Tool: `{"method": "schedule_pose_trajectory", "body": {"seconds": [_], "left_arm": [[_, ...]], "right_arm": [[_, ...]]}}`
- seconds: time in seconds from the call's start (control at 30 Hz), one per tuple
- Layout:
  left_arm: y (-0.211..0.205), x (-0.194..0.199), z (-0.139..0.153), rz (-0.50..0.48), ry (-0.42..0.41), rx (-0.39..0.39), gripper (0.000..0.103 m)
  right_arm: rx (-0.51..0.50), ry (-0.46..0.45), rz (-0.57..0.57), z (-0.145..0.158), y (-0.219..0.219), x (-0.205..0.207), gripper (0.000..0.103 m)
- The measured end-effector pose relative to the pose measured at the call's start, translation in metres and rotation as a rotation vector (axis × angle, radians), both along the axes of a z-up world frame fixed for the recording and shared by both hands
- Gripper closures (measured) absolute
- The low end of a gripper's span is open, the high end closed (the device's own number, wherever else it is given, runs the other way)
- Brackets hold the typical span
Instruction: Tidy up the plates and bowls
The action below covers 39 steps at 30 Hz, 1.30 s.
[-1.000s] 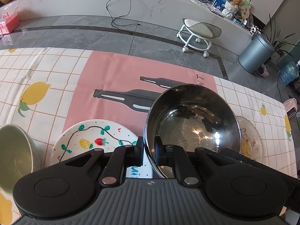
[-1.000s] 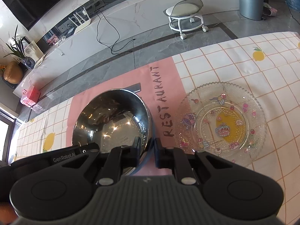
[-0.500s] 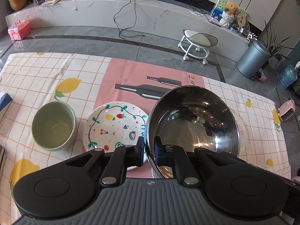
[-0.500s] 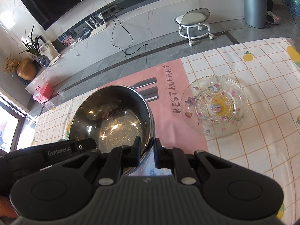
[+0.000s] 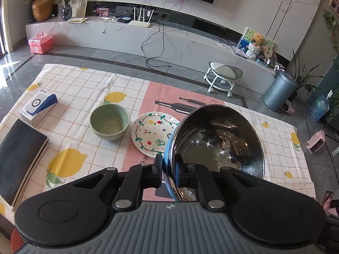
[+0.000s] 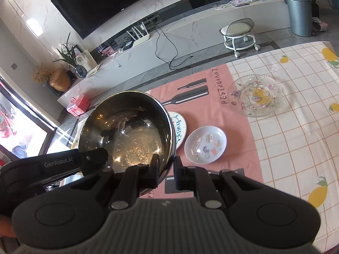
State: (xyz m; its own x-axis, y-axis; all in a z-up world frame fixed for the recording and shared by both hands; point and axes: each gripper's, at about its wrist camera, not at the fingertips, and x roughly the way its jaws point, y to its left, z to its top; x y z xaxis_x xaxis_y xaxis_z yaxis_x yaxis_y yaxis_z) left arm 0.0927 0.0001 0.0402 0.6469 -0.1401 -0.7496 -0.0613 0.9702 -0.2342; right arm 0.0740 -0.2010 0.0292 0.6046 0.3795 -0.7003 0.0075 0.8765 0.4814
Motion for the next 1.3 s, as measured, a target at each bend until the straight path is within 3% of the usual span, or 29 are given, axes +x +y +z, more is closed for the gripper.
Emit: {"method": "schedule_pose_trajectory", "body": {"seconds": [0.33, 0.57, 0.87, 1.3], "left_arm": [[0.029, -0.056, -0.016, 0.013, 0.037, -0.048, 0.09], [0.049, -0.081, -0.039, 0.032, 0.09, -0.054, 0.089], [0.062, -0.086, -0.074, 0.033, 0.19, -0.088, 0.088], [0.056, -0.081, -0.084, 0.024, 0.221, -0.055, 0.086]], "right_arm": [[0.061, 0.015, 0.052, -0.002, 0.009, -0.05, 0.092], [0.048, 0.057, 0.101, -0.018, 0.026, -0.065, 0.092], [-0.008, 0.137, 0.132, -0.047, 0.046, -0.064, 0.093], [-0.025, 0.195, 0.118, -0.064, 0.048, -0.056, 0.095]]}}
